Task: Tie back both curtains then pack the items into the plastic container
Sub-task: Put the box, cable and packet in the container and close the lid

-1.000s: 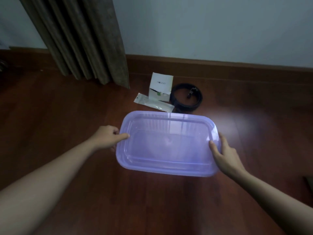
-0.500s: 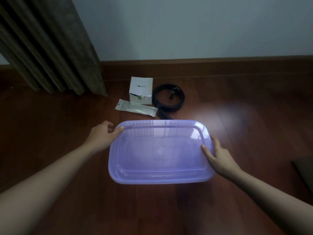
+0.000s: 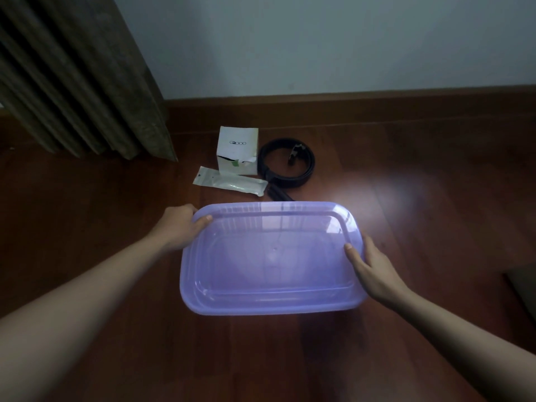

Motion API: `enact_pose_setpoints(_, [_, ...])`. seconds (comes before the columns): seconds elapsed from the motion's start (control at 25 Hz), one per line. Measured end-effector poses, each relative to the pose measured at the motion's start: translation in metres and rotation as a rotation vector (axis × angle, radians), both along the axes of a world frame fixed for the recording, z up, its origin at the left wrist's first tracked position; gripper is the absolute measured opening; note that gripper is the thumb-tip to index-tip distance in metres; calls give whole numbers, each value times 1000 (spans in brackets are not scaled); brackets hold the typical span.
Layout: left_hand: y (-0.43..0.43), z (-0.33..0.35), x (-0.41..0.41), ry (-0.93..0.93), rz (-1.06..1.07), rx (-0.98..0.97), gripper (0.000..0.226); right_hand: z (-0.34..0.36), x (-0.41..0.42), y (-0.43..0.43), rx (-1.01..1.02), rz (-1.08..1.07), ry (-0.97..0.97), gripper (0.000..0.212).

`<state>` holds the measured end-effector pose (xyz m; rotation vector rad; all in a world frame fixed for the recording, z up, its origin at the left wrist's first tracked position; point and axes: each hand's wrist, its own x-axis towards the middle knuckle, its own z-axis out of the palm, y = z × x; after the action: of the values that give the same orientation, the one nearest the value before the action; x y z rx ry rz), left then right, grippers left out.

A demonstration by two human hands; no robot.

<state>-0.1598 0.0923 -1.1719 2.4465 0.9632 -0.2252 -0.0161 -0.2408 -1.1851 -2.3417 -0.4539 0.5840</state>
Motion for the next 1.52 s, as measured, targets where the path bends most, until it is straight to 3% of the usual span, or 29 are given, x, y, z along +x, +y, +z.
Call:
enact_pose_setpoints(0.24, [2,2,1,98,-26,27,45,-1,1,2,32,6,-8,35])
enact_pose_setpoints(0.48, [4,19,11,98,12,-89,38,-3,2,3,-12,8,-36,37])
enact_pose_setpoints(0.76, [-6,10,8,68,75,43,43,10,5,7,22,-16,-87,54])
enact_pose_setpoints(0.88, [-7,24,14,10,49,74,41,29,17,13,185,-176,-58,43])
enact_pose_setpoints(1.04, [-23,53,31,-217,2,75,41,64,46,4,611,-369,330,35])
enact_pose_setpoints(1.2, [-42,56,45,-493,17,-42,44,58,72,-18,801,-544,249,38])
enact_pose_setpoints(1.32, [-46,29,55,-282,-187,50,57,32,89,-30,864,-869,91,48])
enact_pose_setpoints(1.52, [-61,-4,60,14,-411,95,71,0,96,-34,698,-1249,-166,48])
